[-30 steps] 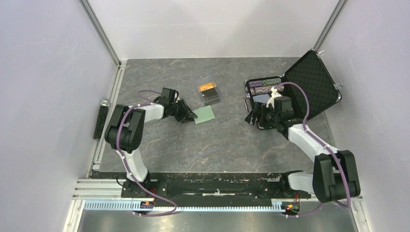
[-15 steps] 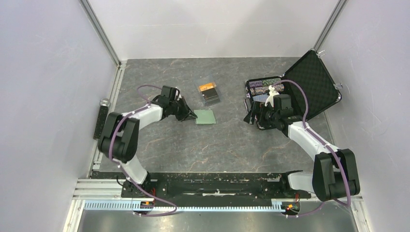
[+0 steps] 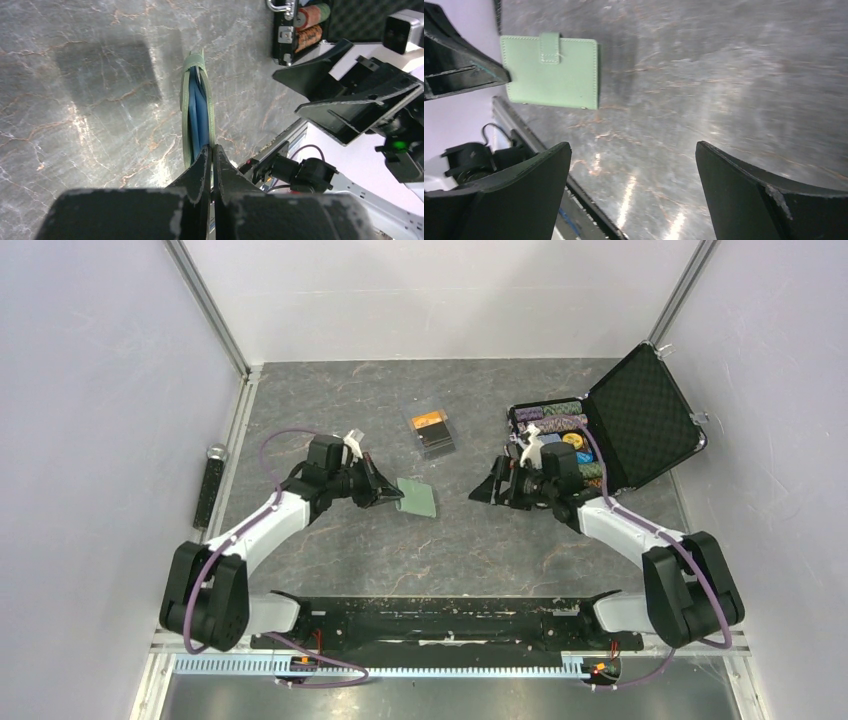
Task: Put the credit cards into the card holder
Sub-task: Open the card holder at the center of the board.
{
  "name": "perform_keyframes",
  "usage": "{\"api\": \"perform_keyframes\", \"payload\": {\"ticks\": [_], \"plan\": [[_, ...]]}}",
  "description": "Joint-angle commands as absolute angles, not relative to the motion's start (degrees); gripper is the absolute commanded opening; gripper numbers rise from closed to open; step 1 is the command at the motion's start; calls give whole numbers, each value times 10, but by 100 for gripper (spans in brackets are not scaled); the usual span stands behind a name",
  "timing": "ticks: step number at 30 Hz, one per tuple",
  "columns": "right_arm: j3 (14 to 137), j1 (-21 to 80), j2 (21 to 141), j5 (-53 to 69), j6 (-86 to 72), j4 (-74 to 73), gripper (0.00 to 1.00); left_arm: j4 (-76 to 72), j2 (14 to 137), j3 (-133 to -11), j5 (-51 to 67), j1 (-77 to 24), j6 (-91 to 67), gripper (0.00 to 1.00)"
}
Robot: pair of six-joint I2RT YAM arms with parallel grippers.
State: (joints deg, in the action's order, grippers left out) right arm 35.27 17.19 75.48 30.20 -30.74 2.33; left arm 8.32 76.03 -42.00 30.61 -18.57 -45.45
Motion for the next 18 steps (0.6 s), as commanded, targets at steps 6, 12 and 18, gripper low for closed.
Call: {"api": "perform_keyframes", "payload": {"ticks": [6, 12, 18], "plan": [[318, 230, 789, 364, -439, 212, 98, 32, 665, -403, 372, -189, -487, 2], [321, 235, 790, 385, -481, 262, 98, -67, 634, -398, 423, -190, -547, 2], [344, 253, 810, 421, -548, 340, 98, -140, 639, -399, 459, -190, -594, 2]]}}
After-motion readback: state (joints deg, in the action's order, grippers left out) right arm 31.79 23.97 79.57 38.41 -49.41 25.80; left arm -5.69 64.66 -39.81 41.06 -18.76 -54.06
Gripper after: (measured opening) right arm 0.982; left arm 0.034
